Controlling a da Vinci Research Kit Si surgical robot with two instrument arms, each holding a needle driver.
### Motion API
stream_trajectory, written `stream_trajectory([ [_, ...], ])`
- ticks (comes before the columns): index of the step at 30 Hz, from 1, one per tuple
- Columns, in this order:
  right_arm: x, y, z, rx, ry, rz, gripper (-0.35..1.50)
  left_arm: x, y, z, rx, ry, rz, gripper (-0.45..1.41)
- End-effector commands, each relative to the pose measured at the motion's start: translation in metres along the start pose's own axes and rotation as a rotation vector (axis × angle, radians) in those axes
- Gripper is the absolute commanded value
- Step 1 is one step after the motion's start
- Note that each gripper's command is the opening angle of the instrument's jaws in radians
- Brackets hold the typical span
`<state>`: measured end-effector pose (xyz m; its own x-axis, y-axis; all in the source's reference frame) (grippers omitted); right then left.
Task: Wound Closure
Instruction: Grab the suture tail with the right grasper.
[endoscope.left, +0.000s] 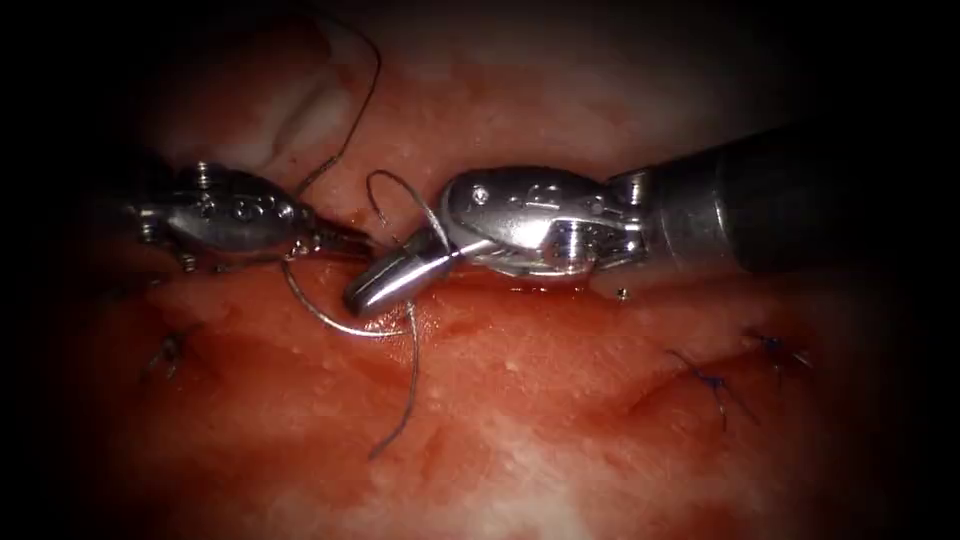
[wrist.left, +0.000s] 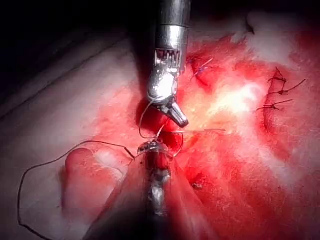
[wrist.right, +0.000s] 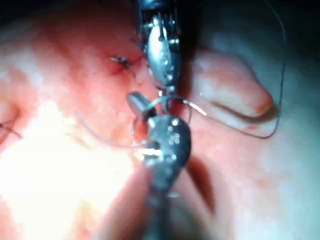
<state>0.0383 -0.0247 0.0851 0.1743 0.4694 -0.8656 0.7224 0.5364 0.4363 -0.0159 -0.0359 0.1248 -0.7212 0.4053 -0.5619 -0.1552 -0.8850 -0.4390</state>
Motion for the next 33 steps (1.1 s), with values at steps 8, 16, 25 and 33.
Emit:
stream_trajectory([
  [8, -0.0005, -0.0016, 0.0014, 0.079, -0.090, 0.008, 0.69, 0.0003, 0.0004, 0.0008, -0.006, -0.010, 0.001, -0.45],
  [16, -0.0008, -0.0027, 0.0022, 0.150, -0.148, -0.005, 0.64, -0.0005, 0.0004, 0.0001, -0.021, -0.022, 0.005, -0.45],
  [25, -0.0037, -0.0030, 0.0043, 0.161, -0.223, -0.014, 0.51, -0.0022, 0.0016, 0.0003, -0.033, -0.086, 0.023, -0.45],
  [33, -0.0051, -0.0036, 0.0055, 0.173, -0.262, -0.033, 0.19, -0.0032, 0.0022, 0.0002, -0.042, -0.121, 0.033, -0.45],
])
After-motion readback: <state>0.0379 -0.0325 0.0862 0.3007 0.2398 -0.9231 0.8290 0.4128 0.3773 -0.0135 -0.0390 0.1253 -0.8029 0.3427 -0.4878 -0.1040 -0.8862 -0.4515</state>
